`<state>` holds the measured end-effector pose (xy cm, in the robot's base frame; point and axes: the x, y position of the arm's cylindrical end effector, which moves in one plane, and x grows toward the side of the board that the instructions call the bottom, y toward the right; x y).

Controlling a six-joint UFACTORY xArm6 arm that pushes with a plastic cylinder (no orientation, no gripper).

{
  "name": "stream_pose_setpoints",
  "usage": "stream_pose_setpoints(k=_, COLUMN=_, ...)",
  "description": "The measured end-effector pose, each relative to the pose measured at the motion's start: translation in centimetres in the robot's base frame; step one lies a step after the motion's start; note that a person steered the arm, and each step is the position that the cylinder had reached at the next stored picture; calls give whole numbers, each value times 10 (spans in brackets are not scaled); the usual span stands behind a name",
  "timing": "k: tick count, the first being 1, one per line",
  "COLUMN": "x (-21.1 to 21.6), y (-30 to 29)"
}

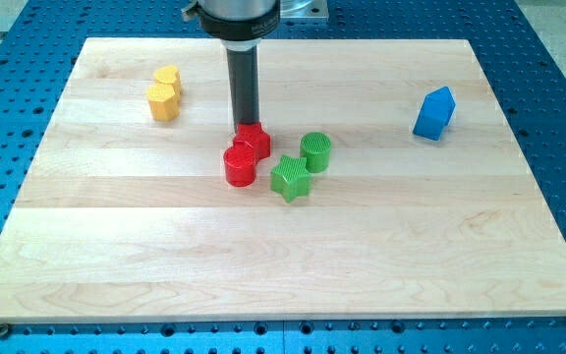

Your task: Separate the yellow blocks from each other

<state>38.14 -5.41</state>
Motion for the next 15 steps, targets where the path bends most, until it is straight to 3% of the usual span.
stream_pose_setpoints(k=3, x=27, y=-132)
stream_pose_setpoints(k=4, x=13, y=-149)
stream_pose_setpoints(k=5, x=-35, y=-149)
stream_pose_setpoints(k=7, x=-51, y=-141)
stream_pose_setpoints(k=9, x=-46, y=-88)
stream_pose_setpoints(k=12, x=29, y=-100)
stream_pose_setpoints(k=13, x=26, y=-76)
stream_pose_setpoints(k=15, x=-80, y=-31)
